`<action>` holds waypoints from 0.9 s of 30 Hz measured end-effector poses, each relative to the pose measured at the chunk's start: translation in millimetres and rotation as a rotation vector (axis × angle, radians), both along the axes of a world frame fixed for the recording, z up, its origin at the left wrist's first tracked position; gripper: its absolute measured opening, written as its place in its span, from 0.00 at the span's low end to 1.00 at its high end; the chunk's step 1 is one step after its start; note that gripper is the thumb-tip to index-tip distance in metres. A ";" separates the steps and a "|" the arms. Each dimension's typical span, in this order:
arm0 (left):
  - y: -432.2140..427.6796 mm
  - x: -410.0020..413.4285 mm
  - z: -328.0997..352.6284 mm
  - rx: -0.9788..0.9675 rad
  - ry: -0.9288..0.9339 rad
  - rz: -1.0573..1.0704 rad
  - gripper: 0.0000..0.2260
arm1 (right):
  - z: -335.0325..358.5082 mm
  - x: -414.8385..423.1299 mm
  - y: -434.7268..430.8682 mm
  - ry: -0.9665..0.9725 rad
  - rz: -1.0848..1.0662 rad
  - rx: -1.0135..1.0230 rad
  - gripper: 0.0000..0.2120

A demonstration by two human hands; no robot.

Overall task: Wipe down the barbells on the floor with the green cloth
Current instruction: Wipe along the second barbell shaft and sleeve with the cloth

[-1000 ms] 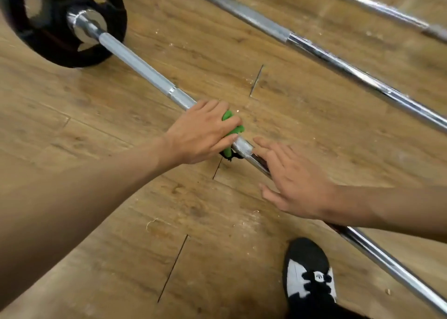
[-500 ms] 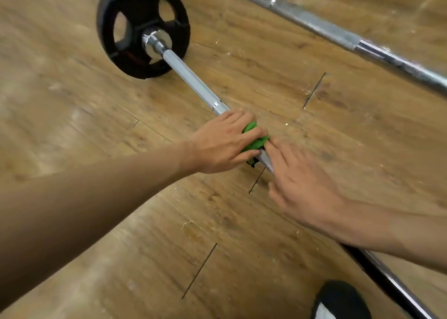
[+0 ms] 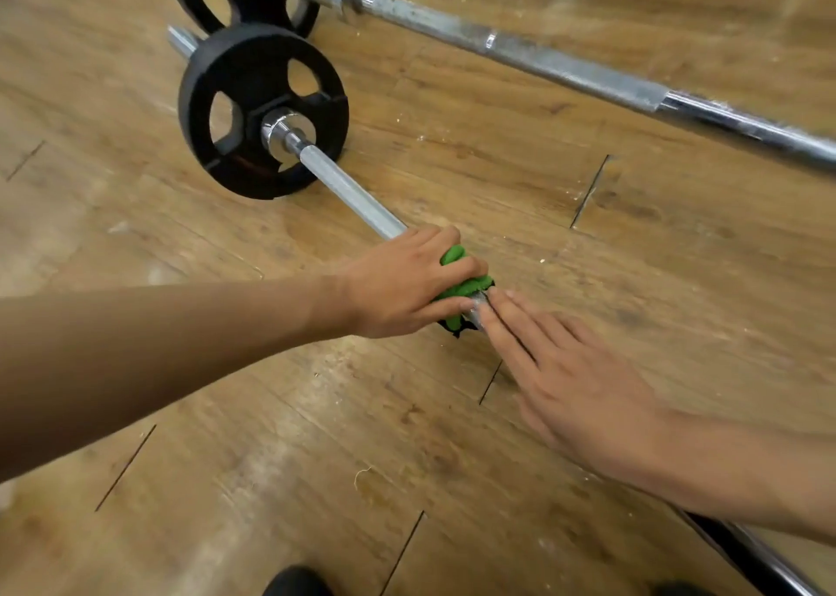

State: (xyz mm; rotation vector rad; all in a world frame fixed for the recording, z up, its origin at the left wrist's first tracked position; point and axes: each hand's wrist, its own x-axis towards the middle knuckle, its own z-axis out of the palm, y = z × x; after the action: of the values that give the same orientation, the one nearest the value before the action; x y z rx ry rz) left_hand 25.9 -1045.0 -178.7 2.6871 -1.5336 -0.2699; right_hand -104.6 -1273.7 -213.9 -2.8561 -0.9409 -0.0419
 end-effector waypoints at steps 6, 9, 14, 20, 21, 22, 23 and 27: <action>5.2 -0.4 -14.0 -0.113 -0.060 -0.011 0.21 | 1.7 0.2 -0.1 0.035 0.007 -0.085 0.54; 5.3 -8.2 -25.3 -0.207 -0.103 0.042 0.19 | 3.0 1.3 2.6 0.029 0.004 -0.107 0.56; 9.3 -1.5 -25.3 -0.204 -0.132 -0.005 0.18 | 4.4 -3.2 6.7 0.035 -0.077 -0.092 0.52; 42.9 34.7 -22.3 -0.158 -0.189 0.060 0.19 | 4.7 9.1 18.0 -0.026 -0.064 -0.068 0.52; 48.1 39.0 -19.8 -0.184 -0.183 0.164 0.18 | 3.6 11.2 17.6 -0.010 -0.071 -0.060 0.54; 50.5 39.4 -18.9 -0.206 -0.176 0.244 0.17 | 2.3 12.1 17.6 0.012 -0.082 -0.052 0.56; 48.7 34.7 -19.4 -0.222 -0.166 0.293 0.17 | 0.8 11.9 17.3 0.033 -0.094 -0.044 0.57; 13.1 -13.2 -28.0 -0.253 -0.106 0.285 0.17 | 2.1 10.9 19.2 0.117 -0.115 0.000 0.60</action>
State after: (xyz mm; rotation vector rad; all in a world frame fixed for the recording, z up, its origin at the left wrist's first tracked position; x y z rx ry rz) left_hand 12.8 -1032.0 -206.7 2.7010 -1.0954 0.0727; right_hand -93.7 -1254.5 -211.8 -2.8737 -0.7534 0.1126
